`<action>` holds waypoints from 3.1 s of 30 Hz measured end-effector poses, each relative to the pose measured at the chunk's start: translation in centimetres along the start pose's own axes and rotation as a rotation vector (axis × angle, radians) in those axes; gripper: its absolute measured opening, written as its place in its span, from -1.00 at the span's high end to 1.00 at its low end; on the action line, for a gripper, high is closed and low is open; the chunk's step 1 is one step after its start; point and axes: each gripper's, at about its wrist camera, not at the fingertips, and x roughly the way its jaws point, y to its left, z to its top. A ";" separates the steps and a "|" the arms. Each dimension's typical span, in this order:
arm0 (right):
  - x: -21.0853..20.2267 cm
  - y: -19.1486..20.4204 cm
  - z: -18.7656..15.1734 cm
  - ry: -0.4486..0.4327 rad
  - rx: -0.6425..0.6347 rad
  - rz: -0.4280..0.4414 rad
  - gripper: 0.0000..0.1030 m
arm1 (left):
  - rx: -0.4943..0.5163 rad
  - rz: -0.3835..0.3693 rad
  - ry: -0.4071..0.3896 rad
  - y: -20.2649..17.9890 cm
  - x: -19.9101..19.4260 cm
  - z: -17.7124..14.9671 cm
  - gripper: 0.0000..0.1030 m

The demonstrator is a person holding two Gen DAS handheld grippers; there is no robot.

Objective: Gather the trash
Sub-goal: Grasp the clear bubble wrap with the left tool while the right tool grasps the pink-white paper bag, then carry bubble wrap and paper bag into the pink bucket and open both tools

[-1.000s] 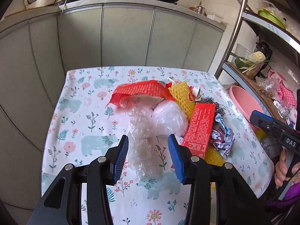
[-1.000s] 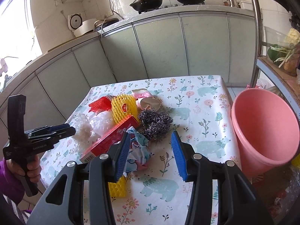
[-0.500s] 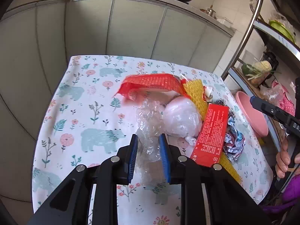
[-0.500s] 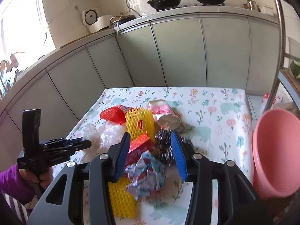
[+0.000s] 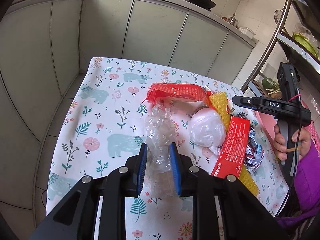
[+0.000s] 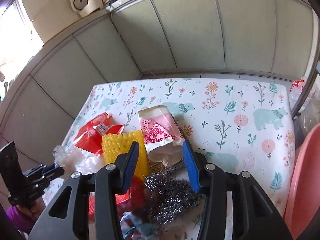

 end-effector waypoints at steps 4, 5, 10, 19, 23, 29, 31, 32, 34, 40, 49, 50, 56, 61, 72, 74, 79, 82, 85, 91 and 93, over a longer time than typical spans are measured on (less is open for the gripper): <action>1.4 0.0 0.2 0.047 -0.056 -0.013 -0.10 | -0.004 -0.005 0.001 0.3 0.2 0.0 0.56; 1.8 0.0 0.2 0.055 -0.067 -0.023 -0.10 | -0.005 -0.007 0.001 0.4 0.2 0.1 0.56; 3.1 0.0 0.5 0.051 -0.099 -0.044 -0.10 | -0.008 -0.013 0.003 0.4 0.6 0.1 0.56; 0.1 0.0 0.2 -0.039 -0.081 -0.059 0.06 | -0.011 -0.007 -0.028 0.3 -0.1 0.5 0.56; -3.4 -0.5 -0.6 -0.118 -0.029 -0.059 0.06 | -0.008 -0.008 -0.048 0.0 -0.8 0.7 0.56; -8.5 0.6 -3.3 -0.219 0.007 -0.066 0.06 | 0.004 -0.015 -0.092 -1.0 -2.5 1.2 0.56; -10.0 1.1 -4.5 -0.248 0.022 -0.056 0.06 | 0.005 -0.021 -0.106 -1.4 -3.1 1.4 0.56; -10.4 1.3 -5.1 -0.257 0.029 -0.055 0.06 | 0.007 -0.024 -0.113 -1.7 -3.4 1.4 0.56; -11.3 1.7 -6.2 -0.271 0.036 -0.054 0.06 | 0.015 -0.027 -0.127 -2.4 -4.0 1.5 0.56; -13.1 1.9 -8.4 -0.298 0.075 -0.040 0.06 | 0.059 -0.051 -0.167 -4.9 -5.7 1.7 0.56; -16.2 0.1 -10.9 -0.362 0.134 -0.070 0.06 | 0.124 -0.154 -0.180 -10.4 -5.7 3.1 0.57; -16.6 -0.3 -11.1 -0.370 0.145 -0.075 0.06 | 0.138 -0.165 -0.182 -11.2 -5.5 3.3 0.57; -18.0 -2.9 -12.2 -0.407 0.204 -0.110 0.06 | 0.215 -0.228 -0.175 -16.5 -3.8 4.3 0.57; -19.1 -5.3 -12.9 -0.435 0.258 -0.144 0.06 | 0.256 -0.273 -0.154 -20.4 -1.9 4.8 0.57; -20.8 -10.9 -14.0 -0.475 0.408 -0.240 0.06 | 0.353 -0.345 -0.102 -28.1 2.4 5.1 0.57; -20.8 -12.2 -14.2 -0.477 0.443 -0.257 0.06 | 0.368 -0.355 -0.094 -29.3 3.3 5.2 0.57; -20.1 -14.6 -14.4 -0.464 0.490 -0.305 0.06 | 0.389 -0.366 -0.064 -32.1 6.1 5.1 0.56; -19.5 -15.7 -14.6 -0.450 0.506 -0.324 0.06 | 0.402 -0.378 -0.044 -33.5 7.7 4.8 0.56; -19.0 -16.9 -14.8 -0.440 0.528 -0.343 0.06 | 0.404 -0.383 -0.020 -34.9 9.5 4.8 0.56; -18.1 -17.9 -14.8 -0.418 0.533 -0.391 0.06 | 0.401 -0.369 0.023 -36.6 13.1 4.2 0.56; -17.8 -18.2 -14.8 -0.410 0.533 -0.404 0.06 | 0.400 -0.360 0.043 -36.9 14.1 3.8 0.56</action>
